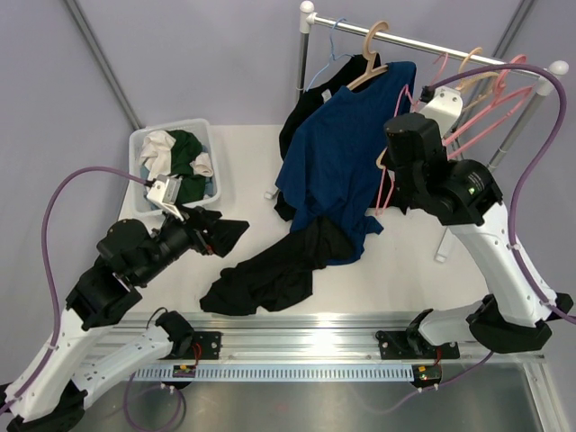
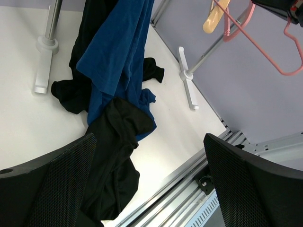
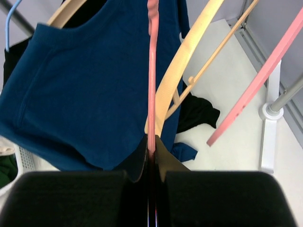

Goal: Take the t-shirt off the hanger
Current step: Place the hanger at the clothesline.

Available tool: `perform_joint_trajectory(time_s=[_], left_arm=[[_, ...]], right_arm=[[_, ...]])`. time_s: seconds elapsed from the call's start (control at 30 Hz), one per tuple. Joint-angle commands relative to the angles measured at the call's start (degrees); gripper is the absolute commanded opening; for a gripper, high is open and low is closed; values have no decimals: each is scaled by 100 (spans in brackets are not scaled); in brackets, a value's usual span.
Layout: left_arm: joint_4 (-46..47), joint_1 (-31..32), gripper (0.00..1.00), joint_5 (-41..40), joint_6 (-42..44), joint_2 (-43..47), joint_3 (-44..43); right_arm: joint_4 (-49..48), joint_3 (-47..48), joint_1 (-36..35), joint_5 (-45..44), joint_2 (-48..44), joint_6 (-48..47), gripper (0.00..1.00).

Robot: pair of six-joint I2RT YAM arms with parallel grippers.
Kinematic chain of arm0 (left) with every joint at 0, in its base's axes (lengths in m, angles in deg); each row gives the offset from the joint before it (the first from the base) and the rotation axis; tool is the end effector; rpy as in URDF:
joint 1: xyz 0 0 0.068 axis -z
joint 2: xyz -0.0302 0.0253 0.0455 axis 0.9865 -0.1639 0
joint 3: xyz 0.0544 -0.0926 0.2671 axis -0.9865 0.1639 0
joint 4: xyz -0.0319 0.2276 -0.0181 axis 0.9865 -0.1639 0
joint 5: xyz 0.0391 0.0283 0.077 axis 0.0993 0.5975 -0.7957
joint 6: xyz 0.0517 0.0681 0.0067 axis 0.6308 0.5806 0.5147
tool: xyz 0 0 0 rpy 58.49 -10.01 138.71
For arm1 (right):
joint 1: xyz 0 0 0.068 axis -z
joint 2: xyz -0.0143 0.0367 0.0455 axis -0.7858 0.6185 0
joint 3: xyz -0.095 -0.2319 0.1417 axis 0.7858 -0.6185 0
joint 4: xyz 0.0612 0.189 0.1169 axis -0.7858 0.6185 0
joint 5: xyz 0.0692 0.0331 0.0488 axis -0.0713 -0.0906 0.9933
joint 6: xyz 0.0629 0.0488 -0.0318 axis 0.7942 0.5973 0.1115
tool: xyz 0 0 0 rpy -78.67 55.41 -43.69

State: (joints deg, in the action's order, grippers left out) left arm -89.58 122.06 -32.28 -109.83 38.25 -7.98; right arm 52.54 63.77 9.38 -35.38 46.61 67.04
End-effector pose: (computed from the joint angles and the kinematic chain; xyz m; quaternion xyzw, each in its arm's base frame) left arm 0.0778 -0.0681 0.4022 0.0718 0.7401 -0.3882 0.5445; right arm 0.1929 0.0977 0.4938 0.1392 0.7968 -0.0151 0.5878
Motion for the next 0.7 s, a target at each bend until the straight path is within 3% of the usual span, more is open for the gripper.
perform_joint_trajectory(time_s=[0.0,0.4,0.67], left_arm=[[37,-10,99,-94,73,75,-81],[37,-10,99,-15,214,93,121],[46,-10,99,240,240,-83,191]], right_arm=[[-319,386,268,-102,248,-271,0],[-416,1266,831,117,1188,-431,0],[-732,1090,1200,284,1478,-395,0]])
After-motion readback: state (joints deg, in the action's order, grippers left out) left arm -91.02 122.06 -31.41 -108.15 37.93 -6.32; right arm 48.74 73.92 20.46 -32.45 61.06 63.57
